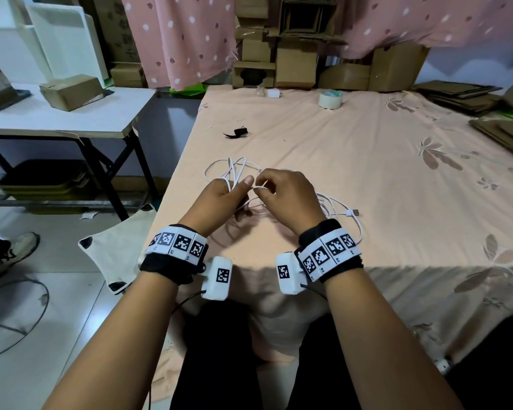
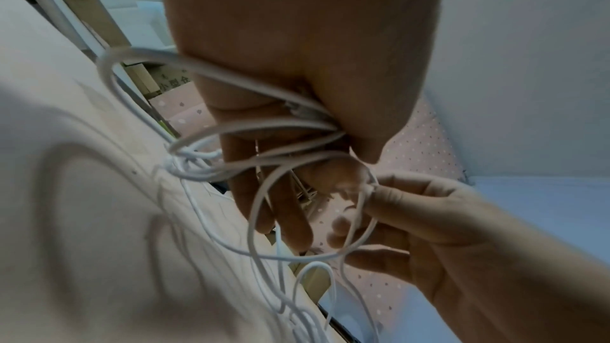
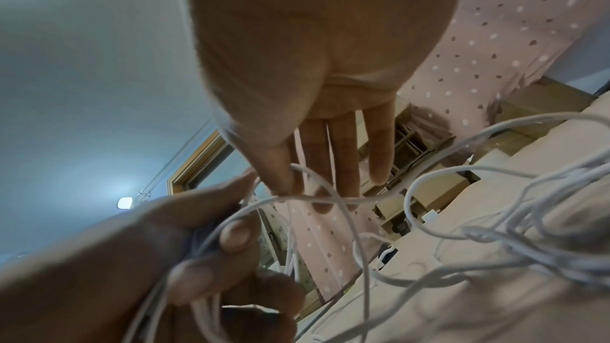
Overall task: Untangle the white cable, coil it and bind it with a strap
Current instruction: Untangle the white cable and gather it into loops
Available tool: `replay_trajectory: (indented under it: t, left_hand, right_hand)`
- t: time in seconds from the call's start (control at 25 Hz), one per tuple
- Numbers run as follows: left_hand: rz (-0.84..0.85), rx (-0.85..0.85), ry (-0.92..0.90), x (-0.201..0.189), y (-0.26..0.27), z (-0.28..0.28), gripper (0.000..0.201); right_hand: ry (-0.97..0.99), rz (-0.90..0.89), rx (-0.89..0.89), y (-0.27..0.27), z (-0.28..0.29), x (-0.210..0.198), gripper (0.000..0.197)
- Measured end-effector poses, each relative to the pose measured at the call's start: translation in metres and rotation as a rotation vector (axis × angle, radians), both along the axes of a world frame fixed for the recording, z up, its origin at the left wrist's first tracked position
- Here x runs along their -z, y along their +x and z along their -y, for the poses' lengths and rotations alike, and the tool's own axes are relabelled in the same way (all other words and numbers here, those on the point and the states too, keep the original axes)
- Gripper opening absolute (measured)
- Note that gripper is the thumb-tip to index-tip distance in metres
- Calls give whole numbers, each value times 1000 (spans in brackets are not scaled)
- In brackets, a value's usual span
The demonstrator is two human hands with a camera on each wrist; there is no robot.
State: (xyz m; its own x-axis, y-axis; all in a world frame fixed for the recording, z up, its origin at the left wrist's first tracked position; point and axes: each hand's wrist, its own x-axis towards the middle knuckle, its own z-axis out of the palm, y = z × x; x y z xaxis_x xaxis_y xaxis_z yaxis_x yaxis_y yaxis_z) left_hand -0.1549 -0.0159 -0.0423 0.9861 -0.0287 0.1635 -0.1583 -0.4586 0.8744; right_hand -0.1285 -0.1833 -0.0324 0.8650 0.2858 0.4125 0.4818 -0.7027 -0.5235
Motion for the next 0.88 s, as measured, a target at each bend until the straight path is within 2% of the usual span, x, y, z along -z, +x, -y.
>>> replay_trajectory:
  t: [0.16,0.32,0.4,0.52,0.6,0.72,0.8,0.88]
  left_hand:
    - [78,-28,-49,7,8,-2,46]
    - [192,-151,24,6,8,-4,49]
    - [193,-155,-146,4,5,-3,53]
    - [93,-212,-697,-7,4,-7,52]
    - [0,-261,-932,-16,6,-19,52]
    - [-51,-254,-1059,-20,7,-34,53]
    - [-98,-173,-1069,-17,6,-37,53]
    - [-149,-59,-1063,-14,2,-35,58]
  right_hand:
    - [-20,-37,25,3,-1,2,8]
    - [-135,-163,45,4,-1,6,7]
    - [-265,-192,69,6,1,7,10]
    - [-477,-212,143,9,10,8,23]
    - [-504,-202,252,10,19,6,22]
    - [-490,-166,374,13,25,6,24]
    - [-447,-69,325,14,19,7,28]
    - [-382,1,202,17,13,7,19]
